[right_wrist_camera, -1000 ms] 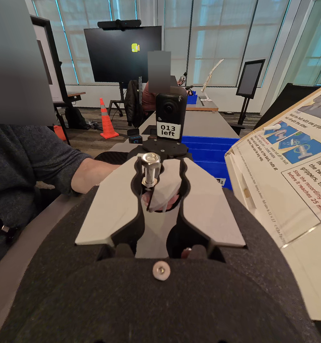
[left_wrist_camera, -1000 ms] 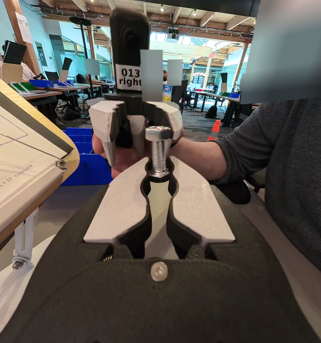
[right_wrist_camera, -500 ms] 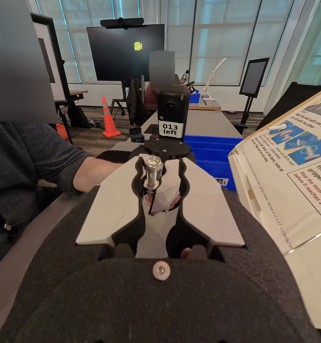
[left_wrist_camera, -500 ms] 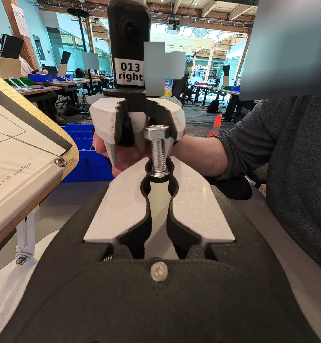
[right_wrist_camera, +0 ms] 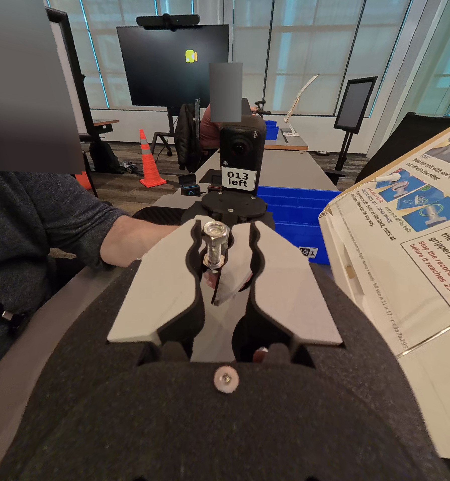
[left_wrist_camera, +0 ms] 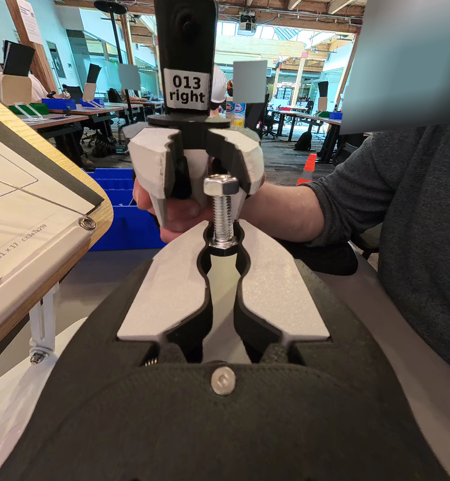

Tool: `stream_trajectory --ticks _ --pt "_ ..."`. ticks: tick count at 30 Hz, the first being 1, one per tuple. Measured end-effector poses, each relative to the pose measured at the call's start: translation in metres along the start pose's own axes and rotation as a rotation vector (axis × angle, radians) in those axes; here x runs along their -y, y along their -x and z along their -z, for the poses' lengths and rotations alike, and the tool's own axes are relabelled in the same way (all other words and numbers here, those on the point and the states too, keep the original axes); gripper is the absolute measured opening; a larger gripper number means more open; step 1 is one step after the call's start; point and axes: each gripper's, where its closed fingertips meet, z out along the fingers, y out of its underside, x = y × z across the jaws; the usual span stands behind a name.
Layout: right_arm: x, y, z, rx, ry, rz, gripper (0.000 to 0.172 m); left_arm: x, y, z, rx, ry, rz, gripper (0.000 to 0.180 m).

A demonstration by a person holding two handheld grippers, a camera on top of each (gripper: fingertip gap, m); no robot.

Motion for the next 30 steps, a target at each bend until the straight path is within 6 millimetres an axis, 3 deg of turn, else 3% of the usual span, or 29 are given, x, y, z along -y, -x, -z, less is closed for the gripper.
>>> stream_trajectory --ticks 11,21,30 --pt "0.000 -0.001 0.006 0.008 0.009 -0.003 0.035 0.002 0.002 0.002 0.013 -0.004 -0.004 0.015" --pt "-0.016 -0.013 0.013 -0.144 0.259 0.042 0.034 -0.017 0.034 0.017 0.324 0.311 -0.204 0.014" --pt "-0.028 -0.014 0.012 -0.174 0.362 0.016 0.023 -0.026 0.042 0.020 0.408 0.434 -0.275 0.014"
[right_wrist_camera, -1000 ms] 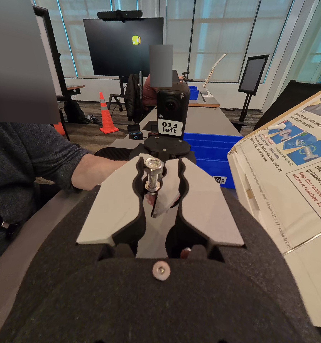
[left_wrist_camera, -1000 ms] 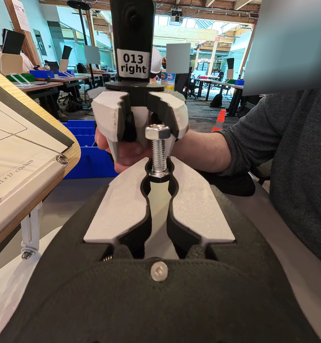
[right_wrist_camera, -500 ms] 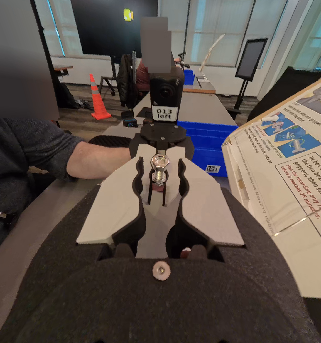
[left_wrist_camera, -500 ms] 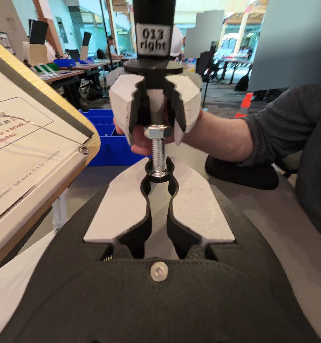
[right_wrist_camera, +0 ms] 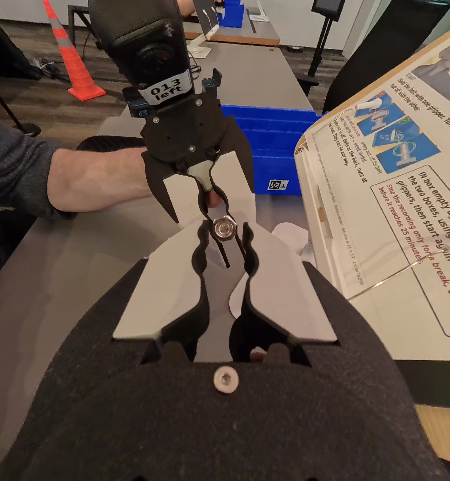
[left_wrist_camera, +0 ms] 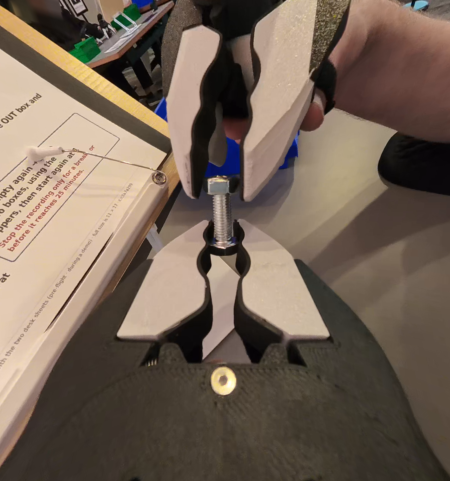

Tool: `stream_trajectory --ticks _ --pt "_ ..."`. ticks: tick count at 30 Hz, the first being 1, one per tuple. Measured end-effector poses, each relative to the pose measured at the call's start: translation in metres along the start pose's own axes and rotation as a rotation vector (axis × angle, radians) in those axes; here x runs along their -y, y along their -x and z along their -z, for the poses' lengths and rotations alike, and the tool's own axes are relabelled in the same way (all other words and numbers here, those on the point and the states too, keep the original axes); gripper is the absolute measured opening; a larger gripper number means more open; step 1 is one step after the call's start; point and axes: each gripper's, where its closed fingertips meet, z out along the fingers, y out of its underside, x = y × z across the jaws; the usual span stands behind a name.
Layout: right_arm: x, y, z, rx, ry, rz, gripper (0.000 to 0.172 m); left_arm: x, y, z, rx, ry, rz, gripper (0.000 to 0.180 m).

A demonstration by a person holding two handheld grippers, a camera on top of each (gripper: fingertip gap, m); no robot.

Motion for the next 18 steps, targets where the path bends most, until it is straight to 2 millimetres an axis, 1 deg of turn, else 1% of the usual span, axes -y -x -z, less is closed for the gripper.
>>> stream_trajectory --ticks 2,6,9,12,14,16,18 --pt "-0.001 0.001 -0.001 0.008 0.000 0.002 0.019 0.000 -0.001 0.000 -0.007 0.002 0.006 0.014" --pt "-0.003 0.004 -0.002 0.004 0.026 0.062 0.019 -0.002 -0.006 0.000 -0.055 0.011 0.023 0.014" --pt "-0.005 0.013 -0.001 0.024 0.053 0.158 0.018 -0.001 -0.019 0.002 -0.160 -0.005 0.053 0.014" --pt "-0.011 0.025 -0.002 0.049 0.118 0.280 0.018 -0.003 -0.039 0.005 -0.335 -0.018 0.113 0.014" --pt "-0.016 0.035 -0.003 0.065 0.159 0.397 0.018 -0.004 -0.056 0.010 -0.482 -0.041 0.163 0.014" --pt "-0.020 0.036 -0.003 0.042 0.212 0.464 0.018 -0.006 -0.059 0.008 -0.514 -0.053 0.181 0.014" --pt "-0.021 0.037 -0.003 0.044 0.221 0.474 0.018 -0.005 -0.062 0.008 -0.536 -0.066 0.186 0.014"
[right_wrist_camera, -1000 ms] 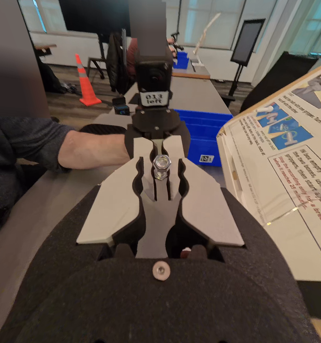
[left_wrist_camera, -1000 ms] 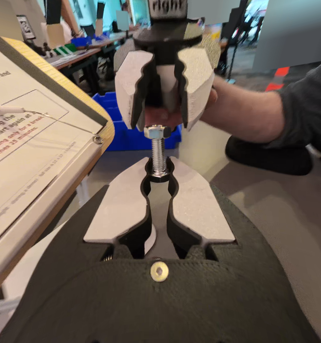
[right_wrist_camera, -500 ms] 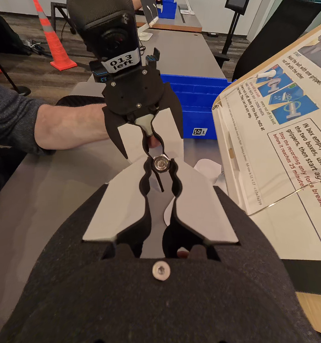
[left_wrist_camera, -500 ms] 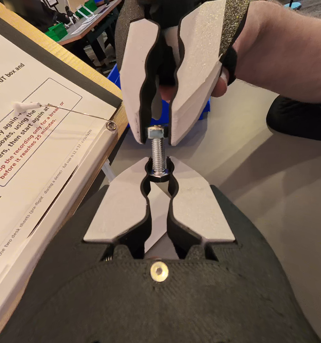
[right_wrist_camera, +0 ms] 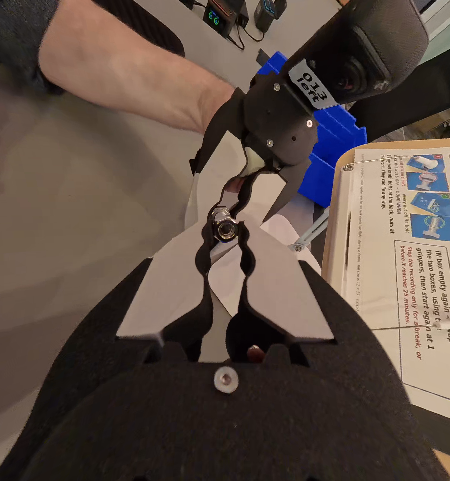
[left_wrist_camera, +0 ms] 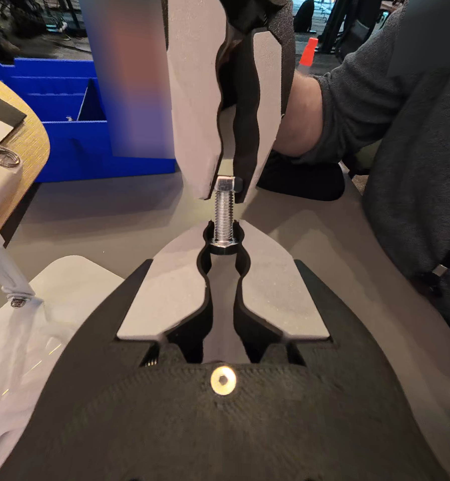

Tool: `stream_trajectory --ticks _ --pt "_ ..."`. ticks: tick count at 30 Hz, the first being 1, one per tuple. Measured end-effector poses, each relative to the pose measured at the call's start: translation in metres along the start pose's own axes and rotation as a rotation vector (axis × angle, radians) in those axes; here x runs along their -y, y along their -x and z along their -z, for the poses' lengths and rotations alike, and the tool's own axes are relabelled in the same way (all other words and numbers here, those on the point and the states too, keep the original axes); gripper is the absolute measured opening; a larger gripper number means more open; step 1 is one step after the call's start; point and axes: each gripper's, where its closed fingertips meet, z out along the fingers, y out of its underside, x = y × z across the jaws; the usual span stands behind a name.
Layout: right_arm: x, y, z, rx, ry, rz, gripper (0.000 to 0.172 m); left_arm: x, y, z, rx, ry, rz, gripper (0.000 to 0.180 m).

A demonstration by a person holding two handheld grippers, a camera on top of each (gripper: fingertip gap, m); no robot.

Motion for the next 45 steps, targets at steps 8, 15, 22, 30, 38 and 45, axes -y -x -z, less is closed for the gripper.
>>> stream_trajectory --ticks 8,15,22,30,38,45 --pt "0.004 -0.015 0.001 -0.035 -0.062 -0.172 0.048 0.012 0.018 0.010 0.160 -0.043 -0.051 0.014" --pt "0.002 -0.046 0.009 -0.083 -0.175 -0.514 0.041 0.023 0.063 0.036 0.671 0.134 -0.240 0.014" --pt "-0.012 -0.058 0.003 -0.108 -0.200 -0.697 0.033 0.023 0.091 0.044 1.000 0.273 -0.363 0.014" --pt "-0.020 -0.063 0.003 -0.099 -0.227 -0.803 0.023 0.022 0.100 0.051 1.150 0.354 -0.469 0.014" --pt "-0.019 -0.060 0.004 -0.114 -0.207 -0.663 0.018 0.018 0.094 0.045 1.021 0.332 -0.403 0.014" --pt "-0.015 -0.031 0.002 -0.101 -0.027 -0.204 0.018 0.004 0.052 0.017 0.493 0.203 -0.129 0.014"
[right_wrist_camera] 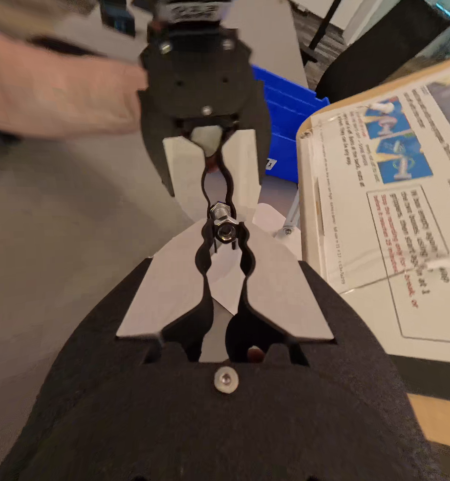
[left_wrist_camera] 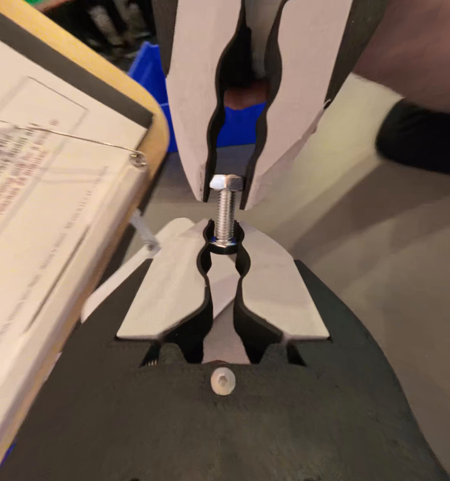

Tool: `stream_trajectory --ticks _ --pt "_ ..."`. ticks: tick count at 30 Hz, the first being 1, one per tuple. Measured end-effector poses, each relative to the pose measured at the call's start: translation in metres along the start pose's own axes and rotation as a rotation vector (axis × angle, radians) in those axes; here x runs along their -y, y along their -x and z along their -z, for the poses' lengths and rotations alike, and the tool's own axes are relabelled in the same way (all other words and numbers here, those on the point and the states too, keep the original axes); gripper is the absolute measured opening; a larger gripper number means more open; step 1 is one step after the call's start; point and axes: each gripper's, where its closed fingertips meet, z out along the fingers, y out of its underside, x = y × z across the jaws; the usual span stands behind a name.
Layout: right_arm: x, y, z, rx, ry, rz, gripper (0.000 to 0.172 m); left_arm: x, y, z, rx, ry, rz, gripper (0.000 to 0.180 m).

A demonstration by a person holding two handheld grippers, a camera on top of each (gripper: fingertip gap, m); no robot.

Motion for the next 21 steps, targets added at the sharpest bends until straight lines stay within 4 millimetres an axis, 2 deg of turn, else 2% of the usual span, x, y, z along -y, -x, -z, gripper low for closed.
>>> stream_trajectory --ticks 4,7,15,20,21 --pt "-0.003 0.016 -0.002 0.017 0.072 0.185 0.018 -0.002 -0.028 0.001 -0.284 -0.089 0.109 0.014" --pt "-0.004 0.025 -0.004 0.020 0.104 0.286 0.018 -0.002 -0.042 0.005 -0.449 -0.166 0.183 0.014" --pt "-0.002 0.032 -0.003 0.017 0.131 0.389 0.018 0.002 -0.055 0.009 -0.607 -0.253 0.245 0.014" --pt "-0.005 0.028 -0.006 0.008 0.120 0.315 0.019 0.001 -0.049 0.006 -0.579 -0.273 0.253 0.014" --pt "-0.006 0.027 -0.007 0.010 0.119 0.295 0.026 0.002 -0.049 0.006 -0.576 -0.282 0.252 0.014"
